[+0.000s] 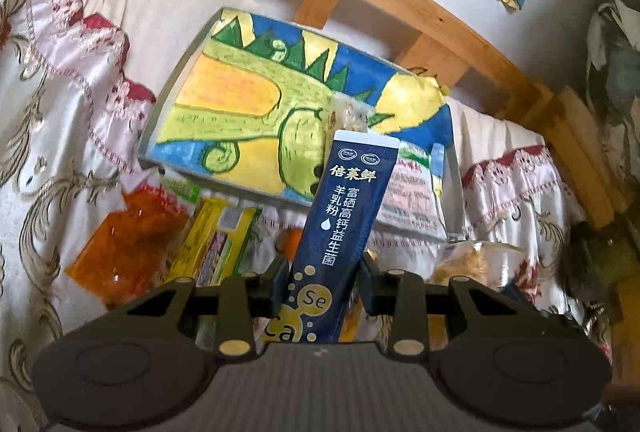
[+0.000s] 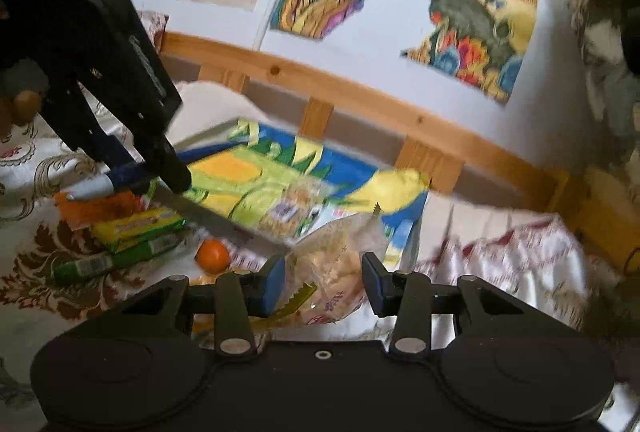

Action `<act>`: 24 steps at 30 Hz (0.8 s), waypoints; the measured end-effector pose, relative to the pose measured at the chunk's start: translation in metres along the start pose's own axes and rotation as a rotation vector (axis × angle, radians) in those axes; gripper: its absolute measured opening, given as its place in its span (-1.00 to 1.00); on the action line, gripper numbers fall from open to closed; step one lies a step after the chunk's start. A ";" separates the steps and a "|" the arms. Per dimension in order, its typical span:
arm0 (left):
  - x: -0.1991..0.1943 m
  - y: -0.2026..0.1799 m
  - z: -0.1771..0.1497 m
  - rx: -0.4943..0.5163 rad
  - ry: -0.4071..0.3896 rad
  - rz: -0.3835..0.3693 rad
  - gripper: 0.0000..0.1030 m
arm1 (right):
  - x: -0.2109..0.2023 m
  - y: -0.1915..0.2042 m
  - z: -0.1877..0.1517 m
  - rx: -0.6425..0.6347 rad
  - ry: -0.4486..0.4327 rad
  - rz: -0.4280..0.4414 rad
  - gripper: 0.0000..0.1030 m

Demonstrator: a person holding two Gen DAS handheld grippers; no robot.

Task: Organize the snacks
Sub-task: 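Lower blue stick into tray with left tool while right drops clear bag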

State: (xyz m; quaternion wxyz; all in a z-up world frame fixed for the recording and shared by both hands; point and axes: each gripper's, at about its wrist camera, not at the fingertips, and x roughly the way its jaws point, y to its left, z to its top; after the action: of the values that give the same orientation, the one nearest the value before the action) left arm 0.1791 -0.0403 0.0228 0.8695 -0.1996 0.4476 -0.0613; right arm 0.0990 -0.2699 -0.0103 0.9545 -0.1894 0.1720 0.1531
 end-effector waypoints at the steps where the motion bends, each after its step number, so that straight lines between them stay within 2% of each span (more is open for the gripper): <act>1: 0.002 -0.002 0.003 0.004 -0.009 0.005 -0.24 | 0.001 -0.001 0.002 -0.008 -0.023 -0.010 -0.14; 6: 0.010 -0.011 0.025 -0.016 -0.061 0.032 -0.23 | 0.020 -0.012 0.015 0.001 -0.115 -0.018 -0.14; 13: 0.036 -0.026 0.056 -0.006 -0.127 0.088 -0.23 | 0.064 -0.026 0.022 0.005 -0.193 0.005 -0.14; 18: 0.064 -0.033 0.068 -0.005 -0.165 0.098 -0.23 | 0.097 -0.038 0.019 0.043 -0.177 0.026 -0.14; 24: 0.101 -0.040 0.071 0.016 -0.163 0.137 -0.23 | 0.125 -0.053 0.012 0.119 -0.129 0.044 -0.13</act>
State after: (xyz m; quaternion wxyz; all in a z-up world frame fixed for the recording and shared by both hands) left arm 0.2988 -0.0849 -0.0005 0.9069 -0.1659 0.3873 0.0109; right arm 0.2332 -0.2828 -0.0321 0.9696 -0.1185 0.1231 0.1753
